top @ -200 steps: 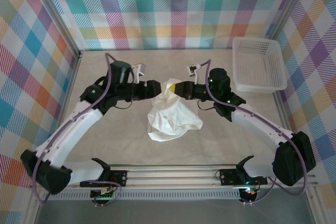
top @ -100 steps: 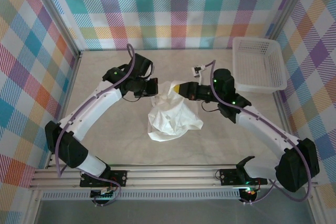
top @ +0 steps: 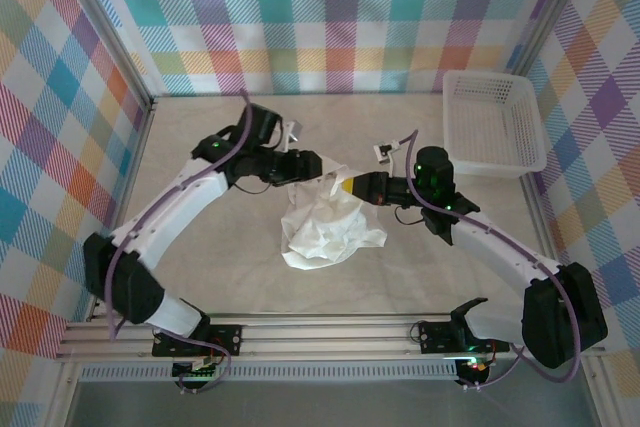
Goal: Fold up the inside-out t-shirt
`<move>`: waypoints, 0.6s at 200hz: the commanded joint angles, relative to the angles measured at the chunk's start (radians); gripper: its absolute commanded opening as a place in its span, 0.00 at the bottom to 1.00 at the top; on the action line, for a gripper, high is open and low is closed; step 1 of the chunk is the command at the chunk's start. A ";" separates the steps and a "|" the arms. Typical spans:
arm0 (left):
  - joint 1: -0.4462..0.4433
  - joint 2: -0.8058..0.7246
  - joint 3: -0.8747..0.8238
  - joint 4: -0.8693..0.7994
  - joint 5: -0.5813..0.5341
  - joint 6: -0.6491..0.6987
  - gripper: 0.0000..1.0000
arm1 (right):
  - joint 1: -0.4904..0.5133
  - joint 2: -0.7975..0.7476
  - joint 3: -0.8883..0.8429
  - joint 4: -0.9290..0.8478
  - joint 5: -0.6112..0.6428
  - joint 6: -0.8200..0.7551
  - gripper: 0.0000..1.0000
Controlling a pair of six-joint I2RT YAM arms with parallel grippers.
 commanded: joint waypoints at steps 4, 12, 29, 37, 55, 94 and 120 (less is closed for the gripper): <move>-0.017 0.050 0.026 -0.052 0.033 0.021 0.66 | 0.006 -0.019 0.039 0.089 -0.083 0.003 0.00; -0.018 0.056 0.020 -0.044 0.051 0.023 0.66 | 0.007 -0.021 0.045 0.077 -0.086 -0.002 0.00; -0.025 0.061 0.008 -0.057 0.057 0.049 0.64 | 0.008 -0.021 0.056 0.032 -0.084 -0.026 0.00; -0.026 0.068 0.006 -0.081 0.035 0.067 0.62 | 0.007 -0.019 0.059 0.029 -0.089 -0.028 0.00; -0.027 0.093 0.007 -0.171 -0.051 0.105 0.47 | 0.007 -0.013 0.063 0.032 -0.099 -0.030 0.00; 0.002 0.028 -0.043 -0.185 -0.128 0.111 0.18 | 0.006 -0.026 0.069 -0.052 -0.068 -0.080 0.00; 0.039 -0.034 -0.075 -0.139 -0.085 0.100 0.00 | 0.007 -0.047 0.046 -0.087 -0.038 -0.113 0.00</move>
